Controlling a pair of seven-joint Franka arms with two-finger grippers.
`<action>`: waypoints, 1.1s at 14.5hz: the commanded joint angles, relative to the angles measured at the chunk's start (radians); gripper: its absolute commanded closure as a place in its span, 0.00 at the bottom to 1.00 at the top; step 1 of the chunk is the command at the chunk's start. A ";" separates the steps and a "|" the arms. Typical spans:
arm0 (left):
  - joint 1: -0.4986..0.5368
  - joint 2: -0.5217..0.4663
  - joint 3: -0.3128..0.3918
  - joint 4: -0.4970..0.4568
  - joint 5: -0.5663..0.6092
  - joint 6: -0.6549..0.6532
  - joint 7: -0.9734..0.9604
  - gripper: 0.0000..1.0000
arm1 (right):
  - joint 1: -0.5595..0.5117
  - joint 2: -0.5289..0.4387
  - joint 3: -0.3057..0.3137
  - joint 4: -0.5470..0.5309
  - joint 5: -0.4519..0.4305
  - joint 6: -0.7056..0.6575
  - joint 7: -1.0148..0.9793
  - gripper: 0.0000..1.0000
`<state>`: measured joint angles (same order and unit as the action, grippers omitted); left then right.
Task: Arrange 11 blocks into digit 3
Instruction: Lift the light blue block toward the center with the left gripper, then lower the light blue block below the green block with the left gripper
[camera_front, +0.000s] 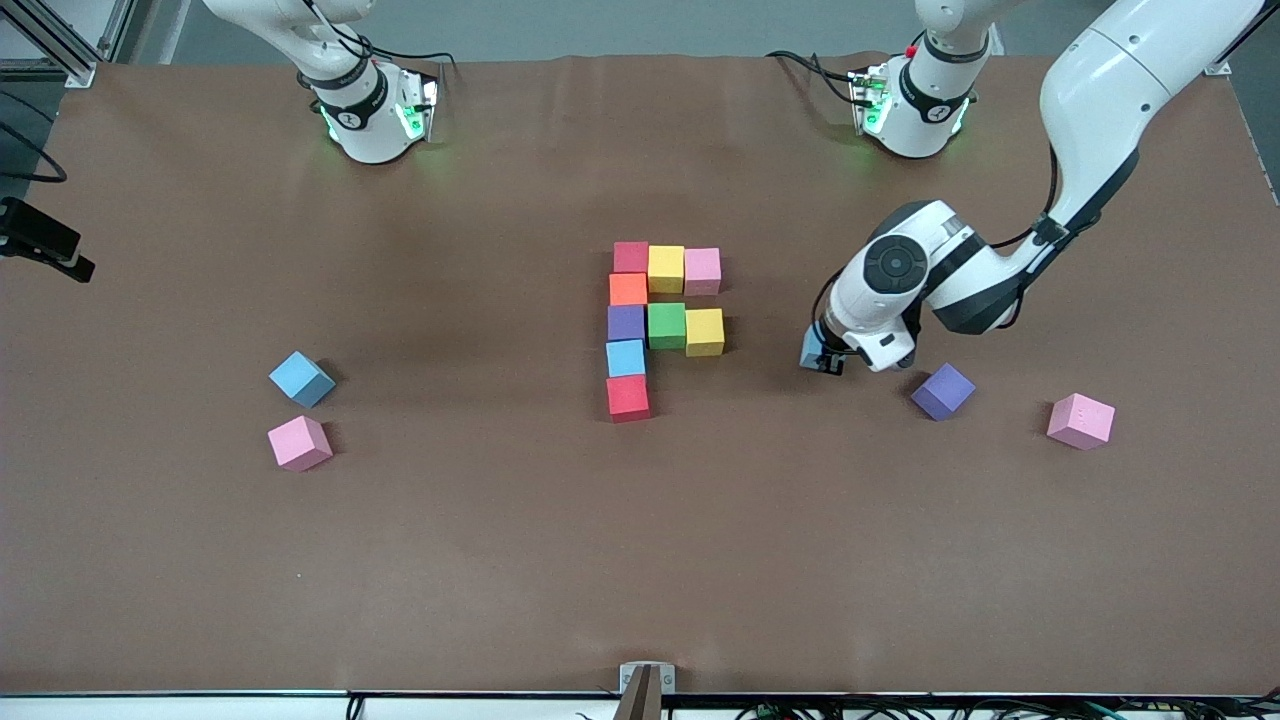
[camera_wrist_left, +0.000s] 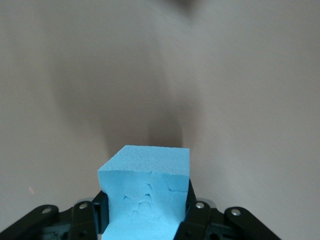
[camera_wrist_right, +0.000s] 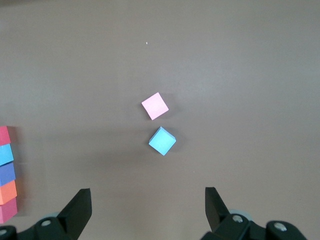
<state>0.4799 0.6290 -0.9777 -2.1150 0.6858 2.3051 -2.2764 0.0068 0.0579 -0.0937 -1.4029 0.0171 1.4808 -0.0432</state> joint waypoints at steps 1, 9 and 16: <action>-0.062 0.084 0.004 0.143 0.012 -0.010 -0.023 0.64 | 0.004 -0.049 0.011 -0.071 0.001 0.013 -0.004 0.00; -0.597 0.129 0.367 0.515 -0.208 -0.058 -0.086 0.66 | 0.007 -0.164 0.011 -0.199 -0.002 0.081 0.002 0.00; -0.777 0.190 0.507 0.670 -0.400 -0.099 -0.086 0.66 | 0.012 -0.130 0.011 -0.114 -0.009 0.021 0.000 0.00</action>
<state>-0.2804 0.7728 -0.4790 -1.5209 0.3166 2.2504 -2.3624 0.0132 -0.0804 -0.0829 -1.5469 0.0171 1.5352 -0.0432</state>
